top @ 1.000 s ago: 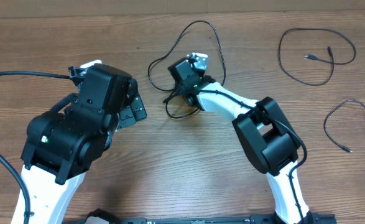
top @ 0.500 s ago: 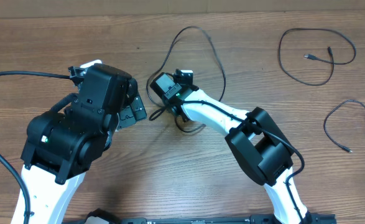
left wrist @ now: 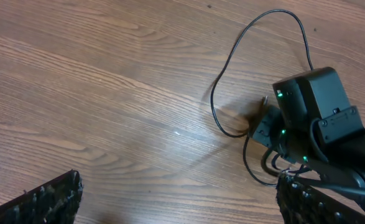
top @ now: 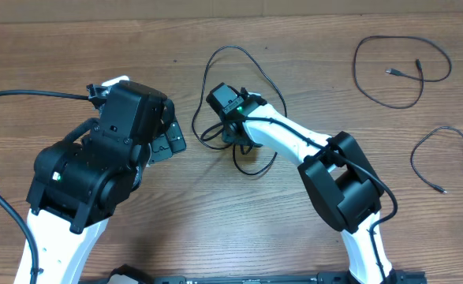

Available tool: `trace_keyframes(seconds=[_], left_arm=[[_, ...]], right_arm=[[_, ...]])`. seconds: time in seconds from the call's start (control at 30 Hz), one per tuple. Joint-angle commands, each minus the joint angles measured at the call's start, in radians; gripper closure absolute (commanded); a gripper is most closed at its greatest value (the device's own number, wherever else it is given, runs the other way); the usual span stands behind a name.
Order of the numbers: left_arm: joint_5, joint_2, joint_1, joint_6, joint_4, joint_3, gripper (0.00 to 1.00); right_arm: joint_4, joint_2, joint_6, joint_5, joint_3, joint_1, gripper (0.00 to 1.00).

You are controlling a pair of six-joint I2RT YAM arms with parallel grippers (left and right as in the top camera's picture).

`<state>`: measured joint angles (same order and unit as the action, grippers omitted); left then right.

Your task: Untangle cables

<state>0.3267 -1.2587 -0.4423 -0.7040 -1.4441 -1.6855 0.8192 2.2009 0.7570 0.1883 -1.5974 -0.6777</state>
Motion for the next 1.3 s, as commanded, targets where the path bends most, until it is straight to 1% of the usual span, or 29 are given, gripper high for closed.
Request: trace_keyframes(seconds=[0.0, 0.1, 0.17, 0.23, 0.27, 0.4, 0.47, 0.6, 0.63, 0.73, 0.83, 0.97, 1.13, 1.27], left_arm=[[0.020, 0.002, 0.004, -0.014, 0.001, 0.000, 0.01], [0.020, 0.002, 0.004, -0.014, 0.001, 0.000, 0.01], [0.020, 0.002, 0.004, -0.014, 0.001, 0.000, 0.01], [0.020, 0.002, 0.004, -0.014, 0.001, 0.000, 0.00], [0.020, 0.002, 0.004, -0.014, 0.001, 0.000, 0.00], [0.020, 0.002, 0.004, -0.014, 0.001, 0.000, 0.00], [0.020, 0.002, 0.004, -0.014, 0.001, 0.000, 0.01], [0.020, 0.002, 0.003, -0.014, 0.001, 0.000, 0.01], [0.020, 0.002, 0.004, -0.014, 0.001, 0.000, 0.00], [0.020, 0.002, 0.004, -0.014, 0.001, 0.000, 0.00], [0.020, 0.002, 0.004, -0.014, 0.001, 0.000, 0.01], [0.020, 0.002, 0.004, -0.014, 0.001, 0.000, 0.00], [0.020, 0.002, 0.004, -0.014, 0.001, 0.000, 0.00], [0.020, 0.002, 0.004, -0.014, 0.001, 0.000, 0.01]], right_arm=[[-0.040, 0.101, 0.002, -0.259, 0.100, -0.017, 0.53], [-0.059, 0.101, 0.002, -0.294, 0.112, -0.017, 0.65], [-0.064, 0.101, 0.002, -0.284, 0.112, -0.017, 0.78], [-0.075, 0.101, 0.003, -0.256, 0.112, -0.011, 0.93], [-0.082, 0.101, 0.003, -0.246, 0.112, -0.006, 0.96], [-0.092, 0.101, 0.005, -0.217, 0.111, 0.047, 0.96], [-0.073, 0.101, 0.005, -0.200, 0.111, 0.097, 0.96], [0.006, 0.101, -0.007, -0.130, 0.111, 0.241, 0.96], [0.028, 0.100, -0.027, -0.110, 0.108, 0.275, 0.96], [0.090, 0.085, -0.154, -0.062, 0.087, 0.385, 0.96], [0.169, 0.044, -0.168, 0.018, 0.044, 0.490, 0.96], [0.209, -0.039, -0.216, 0.005, 0.016, 0.605, 0.96], [0.254, -0.138, -0.344, -0.029, 0.016, 0.663, 0.96], [0.309, -0.185, -0.367, -0.035, 0.016, 0.653, 0.96]])
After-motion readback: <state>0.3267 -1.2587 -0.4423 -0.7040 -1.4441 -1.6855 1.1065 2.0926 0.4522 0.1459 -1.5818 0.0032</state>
